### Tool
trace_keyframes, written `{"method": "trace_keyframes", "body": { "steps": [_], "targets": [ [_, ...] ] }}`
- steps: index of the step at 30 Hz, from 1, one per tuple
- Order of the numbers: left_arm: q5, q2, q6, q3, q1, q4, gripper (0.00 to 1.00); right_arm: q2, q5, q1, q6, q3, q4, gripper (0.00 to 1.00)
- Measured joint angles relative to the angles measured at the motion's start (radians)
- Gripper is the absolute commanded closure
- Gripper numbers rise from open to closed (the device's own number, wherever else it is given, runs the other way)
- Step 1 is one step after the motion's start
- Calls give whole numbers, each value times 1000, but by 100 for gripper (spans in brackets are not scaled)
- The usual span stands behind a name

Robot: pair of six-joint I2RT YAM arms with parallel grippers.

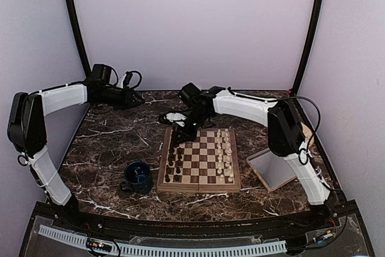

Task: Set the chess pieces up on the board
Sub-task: Adjust the pawn at f7.

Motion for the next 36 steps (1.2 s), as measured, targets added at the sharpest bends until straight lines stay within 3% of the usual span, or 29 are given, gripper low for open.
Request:
{"method": "trace_keyframes", "body": {
  "steps": [31, 36],
  "targets": [
    [3, 5, 0, 0, 0, 0, 70, -63, 31, -10, -5, -105, 33, 90],
    [3, 6, 0, 0, 0, 0, 69, -72, 31, -14, -6, -119, 35, 85]
  ]
}}
